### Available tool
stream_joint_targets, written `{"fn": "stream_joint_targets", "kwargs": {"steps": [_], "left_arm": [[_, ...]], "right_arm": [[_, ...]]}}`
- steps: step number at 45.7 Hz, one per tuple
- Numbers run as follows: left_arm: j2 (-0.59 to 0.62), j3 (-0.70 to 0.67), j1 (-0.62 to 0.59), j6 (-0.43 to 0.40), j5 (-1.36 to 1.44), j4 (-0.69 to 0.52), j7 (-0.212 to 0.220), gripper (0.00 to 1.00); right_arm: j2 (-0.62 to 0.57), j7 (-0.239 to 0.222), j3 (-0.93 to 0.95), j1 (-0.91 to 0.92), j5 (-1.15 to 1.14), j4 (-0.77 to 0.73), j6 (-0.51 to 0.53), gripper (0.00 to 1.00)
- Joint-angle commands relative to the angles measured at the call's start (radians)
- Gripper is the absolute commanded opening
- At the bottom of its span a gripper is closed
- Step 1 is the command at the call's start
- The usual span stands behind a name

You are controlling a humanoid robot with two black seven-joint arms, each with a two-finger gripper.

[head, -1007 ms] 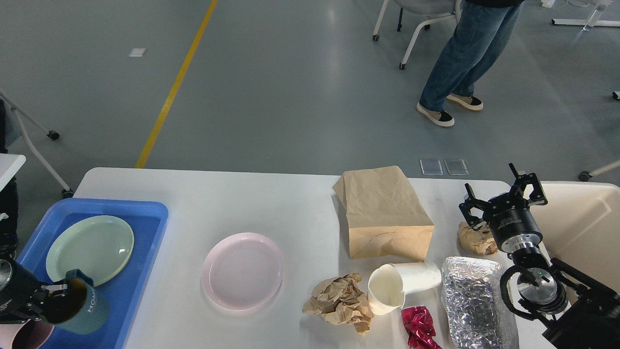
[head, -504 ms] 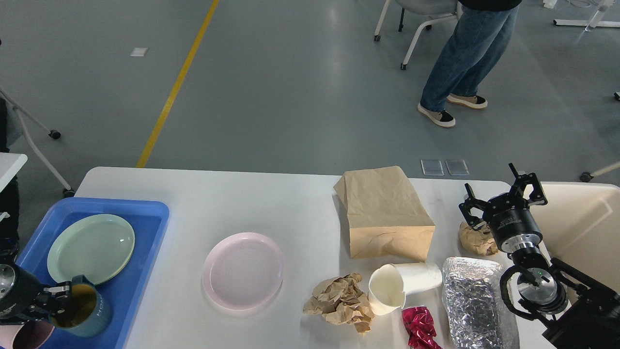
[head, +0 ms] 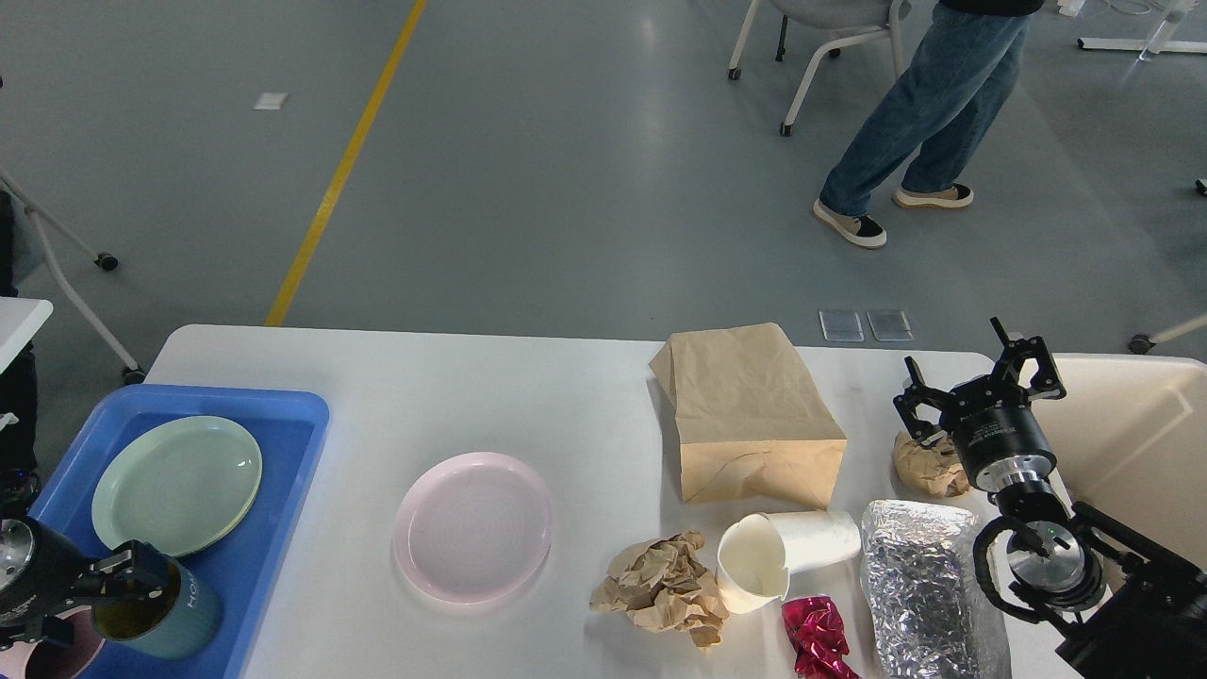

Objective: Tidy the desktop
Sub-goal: 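Lower the teal mug into the blue tray beside the pink mug, then move the left gripper to the edge of the pink plate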

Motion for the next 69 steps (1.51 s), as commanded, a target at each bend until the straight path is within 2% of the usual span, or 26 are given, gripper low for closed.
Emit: {"fn": "stream_joint_targets", "kwargs": {"steps": [1, 5, 15, 24, 31, 38, 42, 47, 53, 58, 63, 69], "left_arm": [[0.043, 0.032, -0.049, -0.001, -0.020, -0.055, 0.004, 0.96], [0.055, 0.141, -0.163, -0.002, -0.039, -0.109, 0.004, 0.96], [0.032, 0.475, -0.538, -0.004, -0.100, -0.238, 0.001, 0.96], [-0.139, 0.684, -0.907, -0.071, -0.144, -0.363, 0.002, 0.96], [-0.345, 0.758, -1.180, -0.131, -0.334, -0.486, 0.002, 0.96], [-0.564, 0.744, -1.373, -0.172, -0.525, -0.592, 0.001, 0.96], [-0.624, 0.718, -1.464, -0.191, -0.621, -0.627, 0.001, 0.95], [-0.633, 0.683, -1.502, -0.197, -0.698, -0.641, 0.002, 0.94], [-0.658, 0.655, -1.443, -0.180, -0.727, -0.638, 0.001, 0.94], [-0.655, 0.649, -1.432, -0.182, -0.718, -0.634, -0.006, 0.96], [-0.650, 0.652, -1.427, -0.185, -0.717, -0.632, 0.007, 0.96], [-0.615, 0.649, -1.403, -0.180, -0.717, -0.632, -0.010, 0.96]], "right_arm": [[0.000, 0.000, 0.000, 0.000, 0.000, 0.000, 0.000, 1.00], [0.000, 0.000, 0.000, 0.000, 0.000, 0.000, 0.000, 1.00], [0.000, 0.000, -0.001, 0.000, 0.000, 0.000, 0.000, 1.00], [0.000, 0.000, -0.001, 0.000, 0.000, 0.000, 0.000, 1.00], [0.000, 0.000, -0.001, 0.000, 0.000, 0.000, 0.000, 1.00], [0.000, 0.000, -0.001, 0.000, 0.000, 0.000, 0.000, 1.00], [0.000, 0.000, -0.001, 0.000, 0.000, 0.000, 0.000, 1.00], [0.000, 0.000, -0.001, 0.000, 0.000, 0.000, 0.000, 1.00], [0.000, 0.000, -0.001, 0.000, 0.000, 0.000, 0.000, 1.00], [0.000, 0.000, -0.001, 0.000, 0.000, 0.000, 0.000, 1.00], [0.000, 0.000, -0.001, 0.000, 0.000, 0.000, 0.000, 1.00], [0.000, 0.000, 0.000, 0.000, 0.000, 0.000, 0.000, 1.00]]}}
